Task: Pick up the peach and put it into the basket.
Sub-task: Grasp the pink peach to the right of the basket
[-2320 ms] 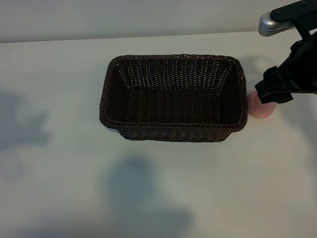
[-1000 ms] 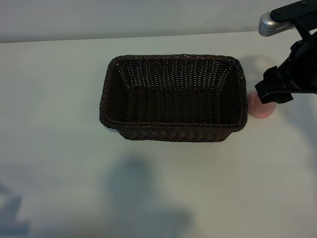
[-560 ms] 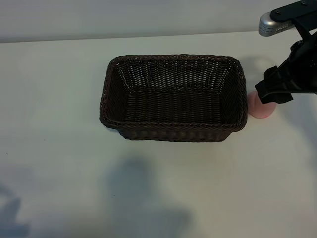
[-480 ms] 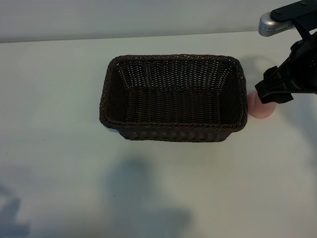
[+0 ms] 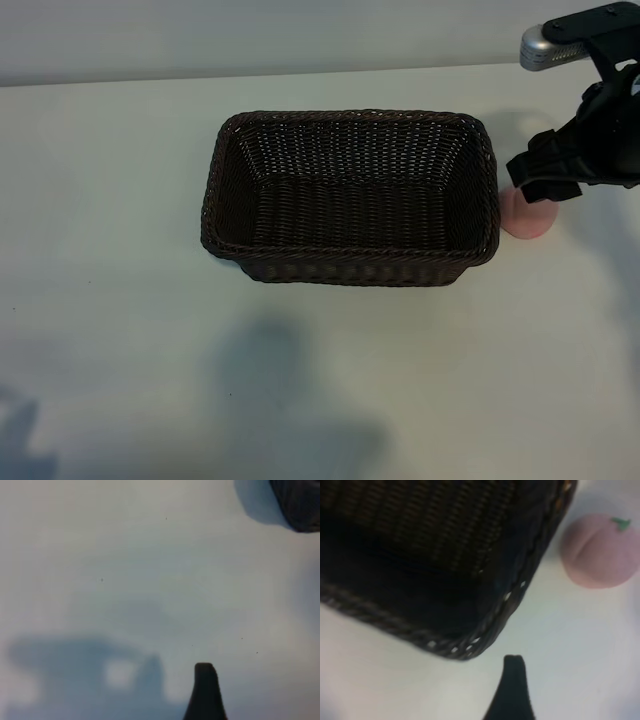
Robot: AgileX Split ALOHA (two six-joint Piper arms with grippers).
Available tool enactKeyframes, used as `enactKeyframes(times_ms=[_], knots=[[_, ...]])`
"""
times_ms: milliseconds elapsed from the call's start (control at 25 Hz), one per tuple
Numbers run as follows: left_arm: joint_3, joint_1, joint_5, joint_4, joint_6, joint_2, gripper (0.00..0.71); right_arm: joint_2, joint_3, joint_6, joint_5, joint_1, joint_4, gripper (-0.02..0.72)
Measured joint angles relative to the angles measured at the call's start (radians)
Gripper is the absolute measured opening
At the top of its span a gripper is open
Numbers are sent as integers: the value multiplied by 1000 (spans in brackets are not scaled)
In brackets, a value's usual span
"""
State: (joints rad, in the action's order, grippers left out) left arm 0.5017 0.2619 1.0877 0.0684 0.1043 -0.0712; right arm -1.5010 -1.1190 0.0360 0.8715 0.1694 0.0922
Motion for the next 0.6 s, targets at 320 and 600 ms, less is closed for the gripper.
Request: enactKeyframes(times_ms=[320,600], knots=[[0,0,0,2,0,35,553,-80,0,-105,-73,0,-92,577],[0,0,0,2,0,35,553,-109,0,-130,-119,-2,-114,577]])
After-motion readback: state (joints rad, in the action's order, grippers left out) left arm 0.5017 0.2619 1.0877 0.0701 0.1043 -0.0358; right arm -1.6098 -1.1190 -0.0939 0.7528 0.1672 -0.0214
